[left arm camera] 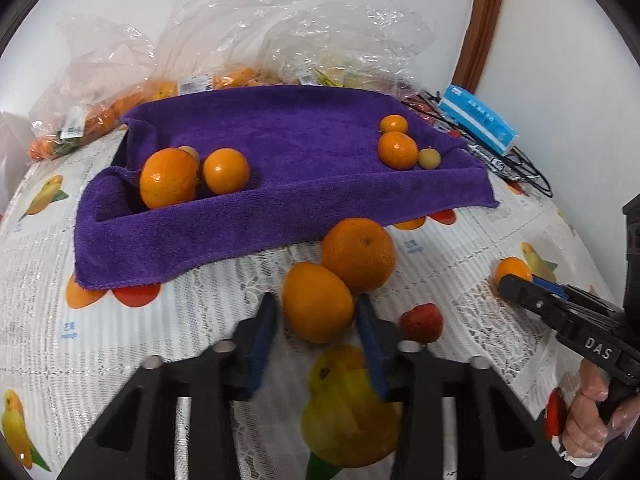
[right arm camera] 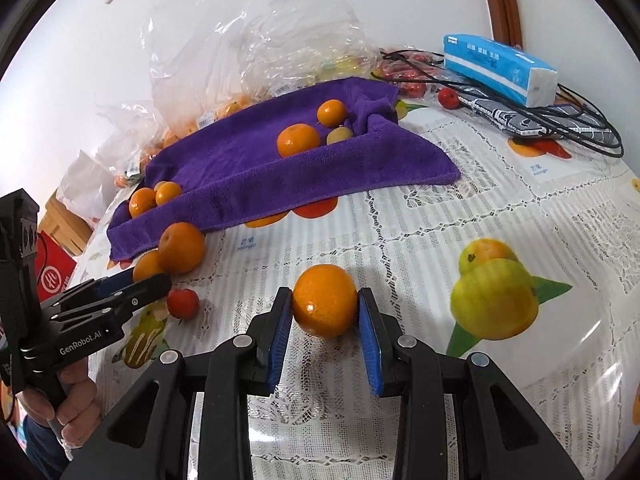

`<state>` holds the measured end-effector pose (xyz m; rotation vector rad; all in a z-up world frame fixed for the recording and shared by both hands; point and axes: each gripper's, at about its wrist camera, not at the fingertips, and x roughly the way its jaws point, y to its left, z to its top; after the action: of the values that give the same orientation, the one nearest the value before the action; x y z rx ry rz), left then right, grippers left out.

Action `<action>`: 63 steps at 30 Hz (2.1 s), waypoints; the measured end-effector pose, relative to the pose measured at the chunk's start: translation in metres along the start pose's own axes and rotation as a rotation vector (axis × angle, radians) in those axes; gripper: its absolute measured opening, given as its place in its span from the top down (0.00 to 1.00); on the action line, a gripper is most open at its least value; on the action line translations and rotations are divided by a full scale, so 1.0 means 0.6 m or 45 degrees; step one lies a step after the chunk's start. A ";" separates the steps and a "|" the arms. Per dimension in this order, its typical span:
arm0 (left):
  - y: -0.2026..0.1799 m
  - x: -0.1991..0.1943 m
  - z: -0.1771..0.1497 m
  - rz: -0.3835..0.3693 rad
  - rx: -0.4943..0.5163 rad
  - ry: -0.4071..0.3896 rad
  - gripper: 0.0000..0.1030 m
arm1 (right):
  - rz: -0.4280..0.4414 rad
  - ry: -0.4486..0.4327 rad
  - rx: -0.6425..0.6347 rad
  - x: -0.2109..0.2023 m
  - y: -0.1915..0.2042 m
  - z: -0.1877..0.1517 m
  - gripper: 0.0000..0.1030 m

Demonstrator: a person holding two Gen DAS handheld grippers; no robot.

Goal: Organize fruits
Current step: 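Grasp an orange with the right tool while the left tool grasps another orange, then carry both oranges over the towel and open both tools to release them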

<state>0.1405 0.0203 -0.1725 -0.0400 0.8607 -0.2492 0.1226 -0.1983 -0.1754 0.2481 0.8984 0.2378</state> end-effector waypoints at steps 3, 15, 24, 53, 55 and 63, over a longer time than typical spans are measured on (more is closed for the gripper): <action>0.008 -0.002 0.000 -0.052 -0.034 -0.008 0.69 | -0.001 -0.001 0.000 0.000 0.000 0.000 0.68; 0.023 -0.033 -0.013 -0.018 -0.121 -0.085 0.69 | -0.009 -0.040 -0.013 -0.026 0.004 -0.002 0.68; 0.025 -0.092 0.027 0.059 -0.146 -0.208 0.69 | 0.014 -0.141 -0.095 -0.069 0.036 0.059 0.68; 0.094 0.012 0.135 0.231 -0.330 -0.306 0.69 | 0.086 -0.187 -0.144 0.068 0.067 0.213 0.68; 0.093 0.009 0.134 0.227 -0.333 -0.316 0.69 | 0.088 -0.197 -0.151 0.065 0.068 0.211 0.68; 0.089 0.007 0.131 0.237 -0.334 -0.322 0.68 | 0.085 -0.202 -0.192 0.071 0.077 0.202 0.68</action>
<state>0.2129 0.0662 -0.1316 -0.2308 0.6352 0.0448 0.2398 -0.1553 -0.1199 0.1548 0.7116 0.3418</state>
